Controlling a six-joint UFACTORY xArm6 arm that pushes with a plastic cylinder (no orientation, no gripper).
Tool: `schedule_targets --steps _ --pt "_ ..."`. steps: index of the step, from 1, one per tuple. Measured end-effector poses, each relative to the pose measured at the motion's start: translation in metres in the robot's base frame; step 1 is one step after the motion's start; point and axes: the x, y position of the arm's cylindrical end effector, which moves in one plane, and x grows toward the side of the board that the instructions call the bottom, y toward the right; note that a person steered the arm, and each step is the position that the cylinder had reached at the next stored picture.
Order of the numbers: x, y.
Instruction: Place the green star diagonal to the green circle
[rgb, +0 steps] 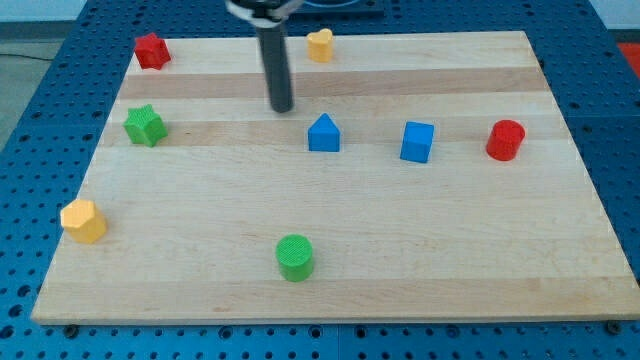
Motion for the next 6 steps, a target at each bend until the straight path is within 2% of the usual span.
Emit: schedule_targets --steps 1,2,3,4,5,6 --pt "0.032 0.030" --pt "0.043 0.037" --pt "-0.005 -0.001" --pt "-0.028 -0.098" --pt "-0.033 -0.197" --pt "-0.018 -0.228"
